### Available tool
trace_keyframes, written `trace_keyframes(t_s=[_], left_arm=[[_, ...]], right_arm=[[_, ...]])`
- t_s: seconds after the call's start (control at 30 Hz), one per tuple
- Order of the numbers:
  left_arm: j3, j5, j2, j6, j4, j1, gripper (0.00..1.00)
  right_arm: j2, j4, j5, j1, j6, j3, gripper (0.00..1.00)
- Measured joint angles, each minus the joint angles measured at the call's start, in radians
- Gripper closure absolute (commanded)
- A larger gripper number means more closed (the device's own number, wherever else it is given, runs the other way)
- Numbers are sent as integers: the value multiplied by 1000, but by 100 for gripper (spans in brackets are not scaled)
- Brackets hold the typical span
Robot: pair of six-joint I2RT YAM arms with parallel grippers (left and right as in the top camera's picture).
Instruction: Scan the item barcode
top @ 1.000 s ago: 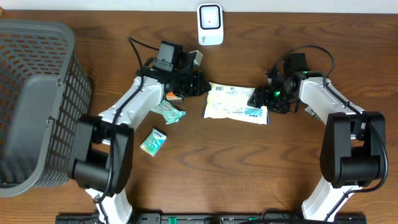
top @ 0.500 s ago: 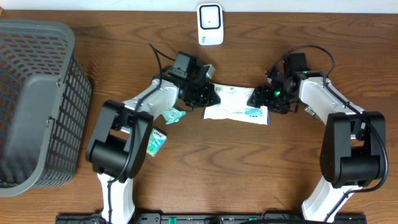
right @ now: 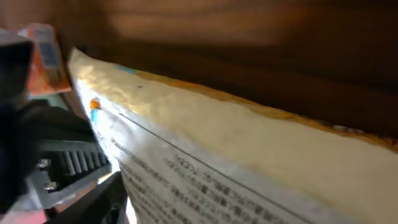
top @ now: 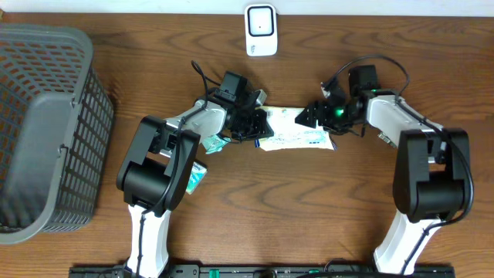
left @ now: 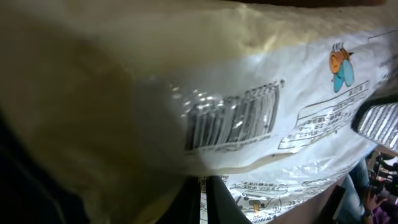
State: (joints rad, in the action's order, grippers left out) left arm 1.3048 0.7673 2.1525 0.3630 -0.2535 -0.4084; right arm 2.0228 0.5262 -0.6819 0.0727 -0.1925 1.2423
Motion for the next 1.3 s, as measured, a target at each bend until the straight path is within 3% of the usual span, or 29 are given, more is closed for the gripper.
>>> trace_keyframes(t_s=[0.07, 0.23, 0.4, 0.5, 0.73, 0.9, 0.97, 1.1, 1.17, 1.2, 1.23, 1.3], left_arm=[[0, 0, 0, 0, 0, 2, 93], [0, 2, 0, 3, -3, 5, 93], [5, 20, -5, 3, -4, 8, 92], [5, 20, -5, 3, -4, 8, 93], [3, -21, -56, 3, -69, 34, 93], [-6, -121, -328, 3, -233, 139, 92], [-5, -186, -517, 2, -309, 206, 83], [-2, -306, -700, 1, -384, 272, 52], [-2, -355, -729, -2, -398, 282, 30], [-2, -388, -737, 4, -406, 283, 27], [-2, -418, -739, 2, -416, 284, 11], [-2, -467, -737, 3, -430, 284, 4]], right_arm=[[14, -26, -18, 7, 0, 6, 32], [44, -81, -37, 29, 1, 18, 69], [47, -89, -60, 25, -1, 19, 82], [48, -91, -67, 23, -1, 19, 99], [51, -112, -142, 20, -1, 15, 99], [48, -104, -210, 2, -1, 10, 99], [31, -100, -229, -18, 0, 4, 99], [-41, -100, -253, -42, 0, 0, 99], [-83, -101, -262, -43, 0, -1, 99], [-113, -103, -266, -43, 0, -1, 99], [-137, -105, -268, -43, 0, -2, 99], [-211, -114, -268, -43, 0, -2, 99]])
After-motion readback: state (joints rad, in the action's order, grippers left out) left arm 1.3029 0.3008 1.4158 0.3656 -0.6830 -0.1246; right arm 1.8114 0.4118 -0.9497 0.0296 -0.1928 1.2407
